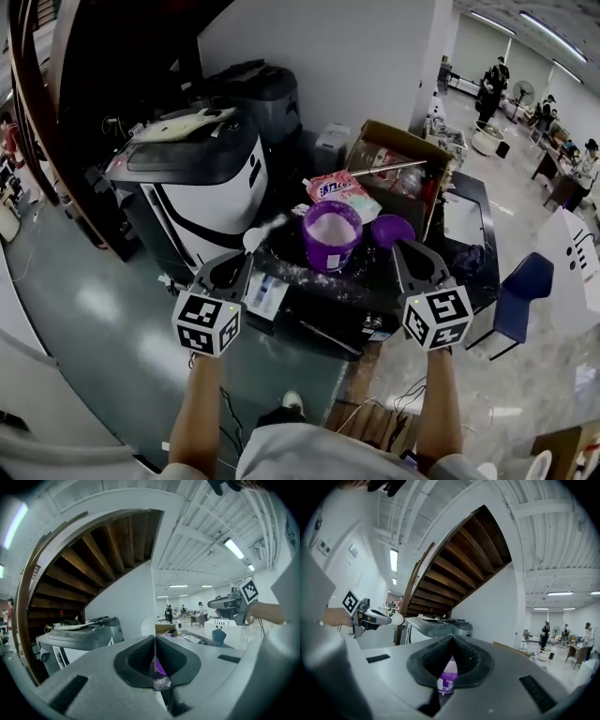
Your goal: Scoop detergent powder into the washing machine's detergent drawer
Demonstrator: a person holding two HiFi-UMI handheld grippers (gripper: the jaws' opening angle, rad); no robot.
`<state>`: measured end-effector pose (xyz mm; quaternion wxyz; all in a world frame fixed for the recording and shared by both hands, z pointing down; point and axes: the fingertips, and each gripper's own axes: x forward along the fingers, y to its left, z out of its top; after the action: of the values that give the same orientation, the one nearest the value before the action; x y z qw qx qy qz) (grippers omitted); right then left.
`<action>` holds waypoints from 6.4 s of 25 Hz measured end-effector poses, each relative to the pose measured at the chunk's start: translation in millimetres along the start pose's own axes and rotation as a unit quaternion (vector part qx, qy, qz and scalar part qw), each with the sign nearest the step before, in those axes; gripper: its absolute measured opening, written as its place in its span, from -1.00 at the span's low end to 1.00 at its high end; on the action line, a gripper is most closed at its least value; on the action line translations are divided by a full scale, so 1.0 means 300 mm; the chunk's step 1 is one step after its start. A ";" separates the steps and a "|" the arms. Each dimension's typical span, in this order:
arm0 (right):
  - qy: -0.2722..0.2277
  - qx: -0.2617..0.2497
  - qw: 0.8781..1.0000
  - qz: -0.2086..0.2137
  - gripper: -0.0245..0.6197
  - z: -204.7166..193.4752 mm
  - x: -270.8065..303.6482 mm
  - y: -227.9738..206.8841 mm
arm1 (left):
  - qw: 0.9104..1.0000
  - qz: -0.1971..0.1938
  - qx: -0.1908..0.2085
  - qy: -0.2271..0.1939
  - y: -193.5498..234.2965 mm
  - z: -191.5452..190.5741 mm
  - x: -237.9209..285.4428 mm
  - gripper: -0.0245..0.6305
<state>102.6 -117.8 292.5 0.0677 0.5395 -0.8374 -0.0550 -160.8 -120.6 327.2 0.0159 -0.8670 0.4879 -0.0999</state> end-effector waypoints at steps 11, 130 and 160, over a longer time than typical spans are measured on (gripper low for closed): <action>0.024 0.012 0.998 -0.051 -0.95 -0.007 0.163 -0.086 | 0.997 -0.074 0.030 0.017 0.098 0.064 0.244 -0.88; 0.107 0.073 0.991 0.031 -0.91 -0.407 0.622 -0.264 | 0.855 -0.389 -0.223 0.259 -0.146 -0.281 0.909 -0.88; 0.070 0.014 0.996 0.051 -0.91 -0.249 0.442 0.116 | 0.813 -0.239 -0.528 -0.056 0.118 -0.160 0.441 -0.88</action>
<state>30.1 -225.8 379.0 0.1213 0.4997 -0.8576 -0.0021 -132.9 -248.2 390.6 -0.4417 -0.8353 0.2412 0.2215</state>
